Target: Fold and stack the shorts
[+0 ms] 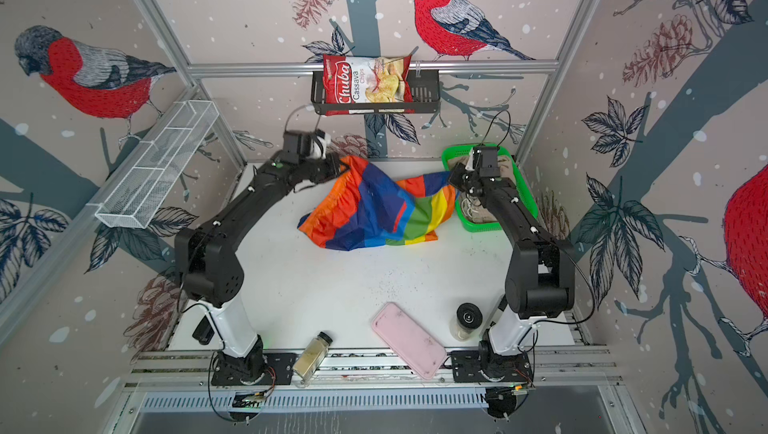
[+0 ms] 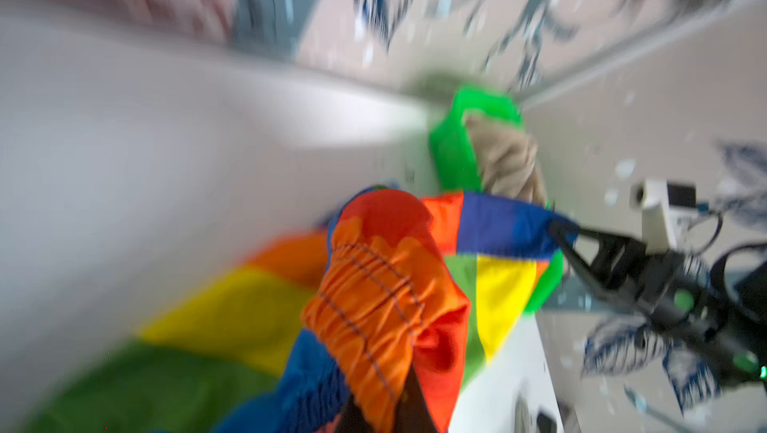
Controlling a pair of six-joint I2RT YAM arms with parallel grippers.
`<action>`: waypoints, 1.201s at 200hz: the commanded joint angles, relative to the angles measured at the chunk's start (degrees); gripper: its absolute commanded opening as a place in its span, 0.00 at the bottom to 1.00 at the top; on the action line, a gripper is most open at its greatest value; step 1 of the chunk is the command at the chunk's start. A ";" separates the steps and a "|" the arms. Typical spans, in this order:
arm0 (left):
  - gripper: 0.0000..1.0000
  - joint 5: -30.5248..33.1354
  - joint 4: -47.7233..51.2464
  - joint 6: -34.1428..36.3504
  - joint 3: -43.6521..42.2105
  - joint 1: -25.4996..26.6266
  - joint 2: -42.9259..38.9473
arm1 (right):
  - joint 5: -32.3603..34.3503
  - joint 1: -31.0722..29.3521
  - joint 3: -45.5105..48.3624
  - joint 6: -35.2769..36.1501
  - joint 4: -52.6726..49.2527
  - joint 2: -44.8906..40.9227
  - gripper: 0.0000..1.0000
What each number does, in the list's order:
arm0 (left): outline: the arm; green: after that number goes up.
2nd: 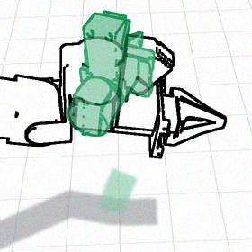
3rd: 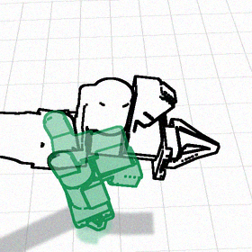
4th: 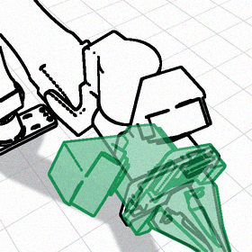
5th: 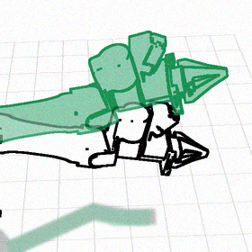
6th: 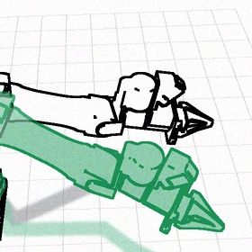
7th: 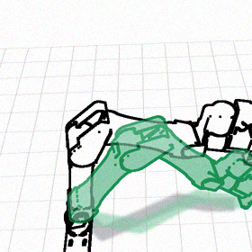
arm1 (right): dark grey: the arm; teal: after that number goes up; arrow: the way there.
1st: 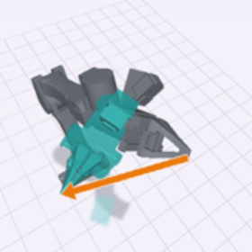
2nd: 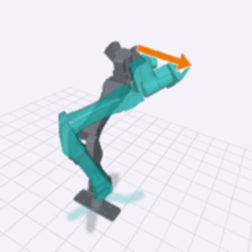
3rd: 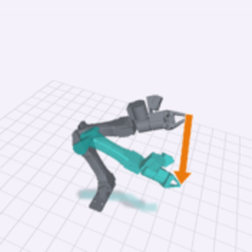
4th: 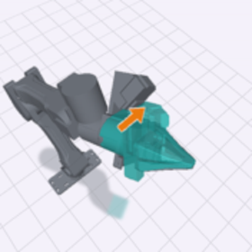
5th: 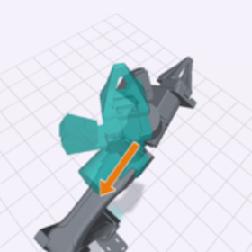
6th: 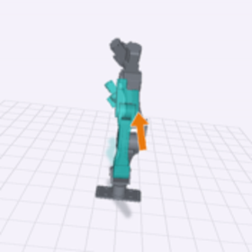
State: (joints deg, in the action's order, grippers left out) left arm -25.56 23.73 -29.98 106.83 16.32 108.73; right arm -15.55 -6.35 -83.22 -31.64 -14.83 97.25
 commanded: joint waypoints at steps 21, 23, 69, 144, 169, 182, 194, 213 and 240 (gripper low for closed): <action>0.00 0.56 19.46 5.54 43.86 -0.13 6.21 | 3.84 -0.42 -4.84 0.25 6.41 -11.06 0.00; 0.00 0.48 19.61 5.81 43.78 -0.10 5.66 | 4.27 -0.42 -3.77 0.43 7.19 -12.20 0.00; 0.00 0.18 -8.99 7.92 -19.77 -0.30 -29.68 | 11.32 -0.39 24.81 1.37 14.60 -36.47 0.00; 0.00 0.30 -17.82 -5.15 -70.98 -1.34 -42.58 | 4.81 -0.42 54.30 -6.46 7.17 -42.05 0.01; 0.36 -0.13 -14.16 -7.05 -73.53 -1.37 -39.52 | 5.10 -0.33 53.93 -7.05 3.78 -40.83 0.23; 0.70 -0.58 -12.16 -7.77 -73.68 -1.37 -39.06 | 5.78 -0.28 52.67 -6.49 2.19 -41.37 0.38; 0.98 0.24 -10.11 -8.21 -73.15 -1.37 -40.03 | 7.65 -0.24 50.37 -5.40 -0.09 -42.14 0.52; 0.98 5.72 -5.37 -8.59 -70.65 -1.36 -43.02 | 13.13 -0.25 45.00 -2.96 -4.71 -43.56 0.59; 0.98 21.22 -0.05 -10.63 -68.12 -1.35 -45.81 | 19.19 -0.80 39.44 -0.58 -5.57 -45.44 0.59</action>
State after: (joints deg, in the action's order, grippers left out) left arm -18.92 18.65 -38.35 37.41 15.03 64.62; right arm -3.40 -6.70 -40.64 -35.42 -17.96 52.77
